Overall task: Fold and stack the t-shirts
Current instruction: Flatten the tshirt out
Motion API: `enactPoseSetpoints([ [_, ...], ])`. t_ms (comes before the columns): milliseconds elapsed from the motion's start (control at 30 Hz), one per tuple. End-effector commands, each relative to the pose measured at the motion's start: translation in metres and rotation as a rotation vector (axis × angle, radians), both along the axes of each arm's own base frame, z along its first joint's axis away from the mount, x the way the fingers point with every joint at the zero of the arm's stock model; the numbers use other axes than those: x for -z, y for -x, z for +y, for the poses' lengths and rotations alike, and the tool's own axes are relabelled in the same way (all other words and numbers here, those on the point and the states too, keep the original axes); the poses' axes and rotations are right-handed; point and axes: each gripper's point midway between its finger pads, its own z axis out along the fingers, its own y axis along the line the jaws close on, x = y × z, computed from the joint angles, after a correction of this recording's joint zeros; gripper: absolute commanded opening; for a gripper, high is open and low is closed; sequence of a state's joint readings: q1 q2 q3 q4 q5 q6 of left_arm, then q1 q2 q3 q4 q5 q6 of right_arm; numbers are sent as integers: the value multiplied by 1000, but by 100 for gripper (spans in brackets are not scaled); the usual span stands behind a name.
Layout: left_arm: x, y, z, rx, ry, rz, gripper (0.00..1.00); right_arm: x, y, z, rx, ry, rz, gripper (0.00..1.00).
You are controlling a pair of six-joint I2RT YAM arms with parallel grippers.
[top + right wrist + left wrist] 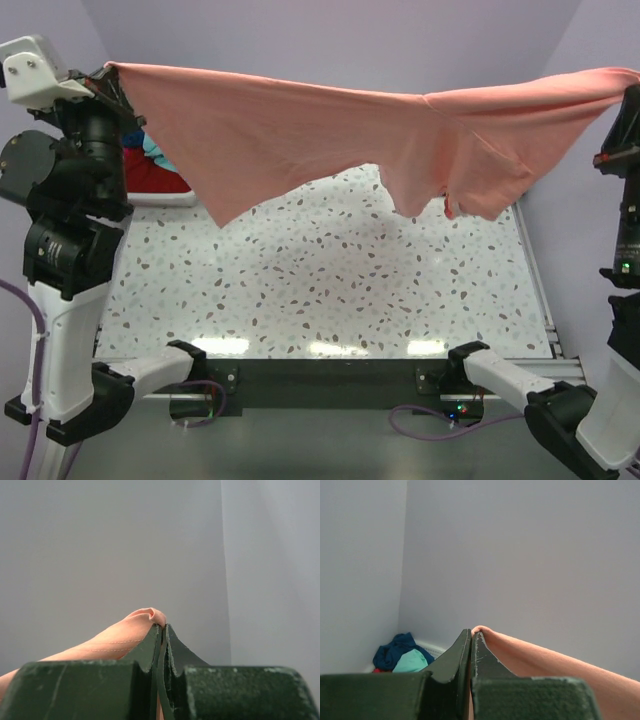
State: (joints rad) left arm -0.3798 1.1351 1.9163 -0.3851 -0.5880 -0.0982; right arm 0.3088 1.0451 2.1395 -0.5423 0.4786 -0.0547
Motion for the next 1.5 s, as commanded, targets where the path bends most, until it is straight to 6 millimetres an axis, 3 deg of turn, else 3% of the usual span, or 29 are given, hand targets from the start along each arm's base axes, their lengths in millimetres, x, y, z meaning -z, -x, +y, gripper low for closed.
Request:
enactPoseSetpoints([
  [0, -7, 21, 9, 2, -2, -15, 0, -10, 24, -5, -4, 26, -47, 0],
  [167, -28, 43, 18, -4, 10, -73, 0, -30, 43, -8, -13, 24, -112, 0],
  [267, -34, 42, 19, -19, 3, -88, 0, -35, 35, -4, -20, 29, -119, 0],
  [367, -32, 23, 16, -43, -17, -62, 0, -33, 11, 4, -22, 40, -94, 0],
  [467, -11, -10, 6, -61, -46, 3, 0, -20, -29, 14, -13, 59, -30, 0],
  [500, 16, -34, 2, -89, -74, 76, 0, -9, -45, 18, -7, 67, 10, 0],
  [567, 47, -61, -7, -100, -101, 157, 0, 16, -84, 25, 15, 70, 101, 0],
  [600, 75, -83, -15, -102, -113, 226, 0, 42, -109, 32, 23, 79, 174, 0],
  [633, 112, -101, -22, -101, -133, 308, 0, 58, -125, 35, 29, 76, 216, 0],
  [700, 165, -129, -34, -100, -137, 421, 0, 97, -162, 40, 66, 68, 306, 0],
  [733, 201, -139, -38, -101, -154, 491, 0, 132, -183, 45, 79, 73, 386, 0],
  [800, 251, -159, -45, -118, -161, 588, 0, 195, -224, 53, 110, 88, 512, 0],
  [867, 294, -172, -48, -140, -177, 667, 0, 235, -251, 62, 108, 74, 570, 0],
  [900, 327, -185, -53, -147, -208, 734, 0, 273, -277, 70, 107, 84, 635, 0],
  [967, 355, -197, -53, -186, -221, 787, 0, 306, -303, 76, 99, 69, 681, 0],
  [1000, 382, -210, -57, -197, -247, 840, 0, 337, -328, 82, 102, 69, 723, 0],
  [1167, 437, -252, -59, -305, -288, 939, 0, 407, -400, 113, 41, 45, 809, 0],
  [1200, 445, -271, -66, -320, -280, 949, 0, 391, -413, 119, 22, 31, 772, 0],
  [1233, 455, -273, -65, -328, -294, 984, 0, 429, -430, 124, 25, 37, 831, 0],
  [1267, 462, -278, -65, -336, -300, 989, 0, 434, -438, 126, 25, 33, 833, 0],
  [1300, 474, -286, -65, -345, -297, 996, 0, 422, -449, 129, 26, 23, 803, 0],
  [1333, 481, -289, -63, -346, -294, 1008, 0, 446, -459, 130, 36, 27, 835, 0],
  [1367, 486, -292, -63, -343, -279, 1012, 0, 452, -465, 133, 29, 31, 840, 0],
  [1400, 497, -294, -59, -352, -285, 1029, 0, 442, -472, 134, 30, 26, 809, 4],
  [1467, 504, -298, -56, -361, -278, 1018, 31, 455, -479, 131, 55, 31, 822, 28],
])
